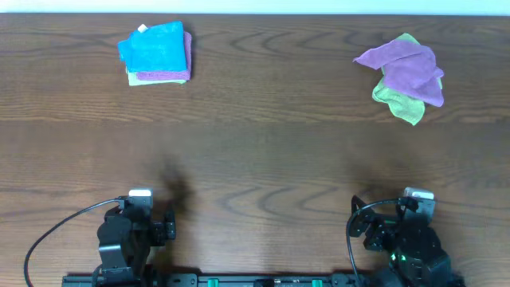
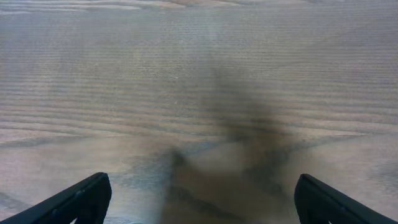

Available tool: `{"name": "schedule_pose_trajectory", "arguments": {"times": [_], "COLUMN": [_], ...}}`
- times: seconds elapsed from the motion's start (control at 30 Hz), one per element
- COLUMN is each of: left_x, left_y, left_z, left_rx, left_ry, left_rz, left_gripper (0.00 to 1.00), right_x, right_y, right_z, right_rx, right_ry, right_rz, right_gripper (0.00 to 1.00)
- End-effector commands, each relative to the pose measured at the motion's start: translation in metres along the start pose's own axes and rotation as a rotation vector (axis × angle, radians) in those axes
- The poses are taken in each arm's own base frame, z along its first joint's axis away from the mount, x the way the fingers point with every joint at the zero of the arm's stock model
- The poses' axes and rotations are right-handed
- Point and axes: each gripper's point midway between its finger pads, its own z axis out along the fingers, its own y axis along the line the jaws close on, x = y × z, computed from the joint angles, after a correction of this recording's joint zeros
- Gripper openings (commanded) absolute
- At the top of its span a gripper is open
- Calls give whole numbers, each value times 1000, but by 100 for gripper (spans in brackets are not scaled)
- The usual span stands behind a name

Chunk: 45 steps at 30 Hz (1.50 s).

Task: Fold the cloth

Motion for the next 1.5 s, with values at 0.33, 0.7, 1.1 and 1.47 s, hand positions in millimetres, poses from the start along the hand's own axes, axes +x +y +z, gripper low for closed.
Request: {"name": "schedule_pose_trajectory", "arguments": {"times": [0.33, 0.7, 1.1, 1.47], "left_x": [3, 3, 3, 3], "left_y": [0, 0, 0, 0], "left_z": [1, 1, 1, 1], "left_rx": [0, 0, 0, 0], "left_ry": [6, 6, 6, 6], "left_rz": [5, 5, 5, 5], "left_gripper": [95, 95, 95, 95], "right_x": [13, 32, 40, 54], "right_y": [1, -44, -68, -71], "right_z": [0, 45, 50, 60], "right_rx": [-23, 143, 208, 202], "right_ry": [61, 28, -15, 28], "right_rz": [25, -100, -161, -188], "right_gripper": [99, 99, 99, 99]}}
